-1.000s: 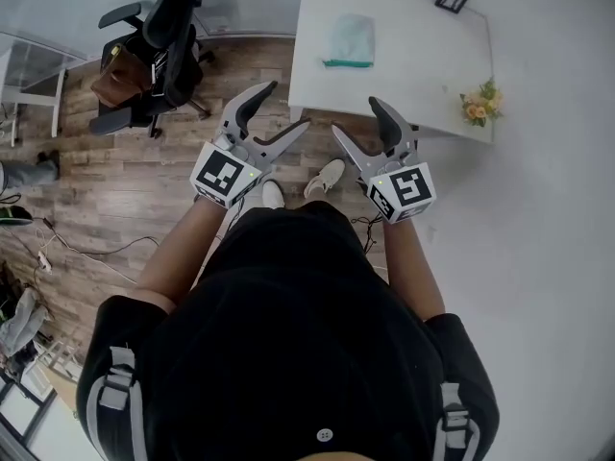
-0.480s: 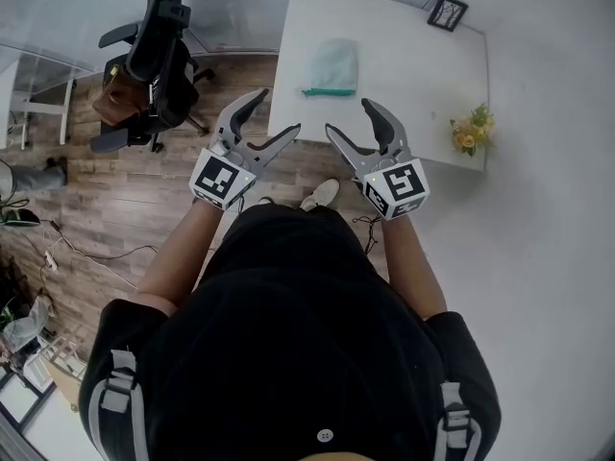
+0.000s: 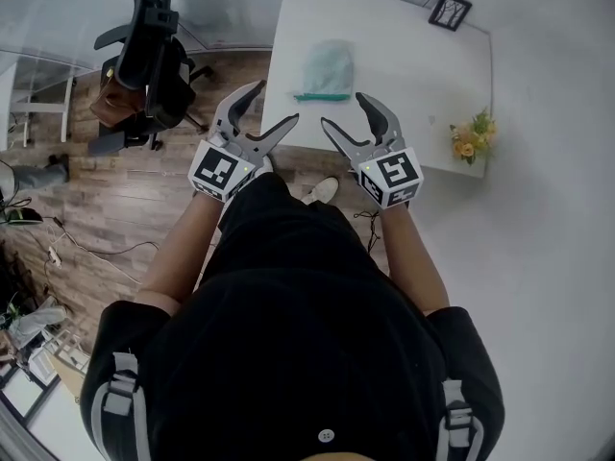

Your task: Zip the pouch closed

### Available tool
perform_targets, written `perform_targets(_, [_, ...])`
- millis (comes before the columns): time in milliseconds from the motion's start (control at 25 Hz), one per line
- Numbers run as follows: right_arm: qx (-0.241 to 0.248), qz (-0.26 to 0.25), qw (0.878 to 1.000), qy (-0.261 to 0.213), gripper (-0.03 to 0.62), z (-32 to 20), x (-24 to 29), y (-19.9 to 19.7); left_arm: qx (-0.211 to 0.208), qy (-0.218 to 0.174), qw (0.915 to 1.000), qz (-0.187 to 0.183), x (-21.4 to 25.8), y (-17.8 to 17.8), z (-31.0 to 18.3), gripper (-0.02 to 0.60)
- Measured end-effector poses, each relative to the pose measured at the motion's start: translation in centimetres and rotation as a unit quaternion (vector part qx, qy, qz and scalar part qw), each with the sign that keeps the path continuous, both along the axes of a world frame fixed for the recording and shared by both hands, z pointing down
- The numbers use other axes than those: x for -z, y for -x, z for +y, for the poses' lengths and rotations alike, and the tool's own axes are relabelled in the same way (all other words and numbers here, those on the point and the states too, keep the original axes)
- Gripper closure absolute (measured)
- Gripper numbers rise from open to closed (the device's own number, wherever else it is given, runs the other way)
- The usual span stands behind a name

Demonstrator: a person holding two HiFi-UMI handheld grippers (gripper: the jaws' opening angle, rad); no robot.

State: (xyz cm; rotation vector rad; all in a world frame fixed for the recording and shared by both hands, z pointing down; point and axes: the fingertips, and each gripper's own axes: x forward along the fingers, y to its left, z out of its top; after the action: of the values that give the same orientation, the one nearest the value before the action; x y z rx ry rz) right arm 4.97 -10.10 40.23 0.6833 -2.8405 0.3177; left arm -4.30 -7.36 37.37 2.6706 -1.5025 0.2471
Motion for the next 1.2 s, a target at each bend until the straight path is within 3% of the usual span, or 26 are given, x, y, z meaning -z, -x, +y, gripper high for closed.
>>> perform_targets(360, [-0.045,0.039,0.998,0.031,0.247,-3.4,-4.1,3.1,-0.04,0.051,0.9979,-0.009,-4.9,4.4,-4.6,0.264])
perform_targets(520, [-0.066,0.054,0.995,0.049,0.247,-4.8,-6.4,4.5,-0.071,0.083,0.9935,-0.031,-8.3,5.5,-6.4,0.264])
perform_targets(960, [-0.1,0.088,0.985,0.111,0.249,-6.3,-13.8,6.7,-0.161,0.167,0.9678,-0.098,-18.8,5.6,-7.5,0.264])
perform_targets(1200, [-0.11,0.106,0.978,0.145,0.249,-6.0,-18.0,6.8,-0.188,0.206,0.9528,-0.12,-23.9,5.1,-7.5,0.265])
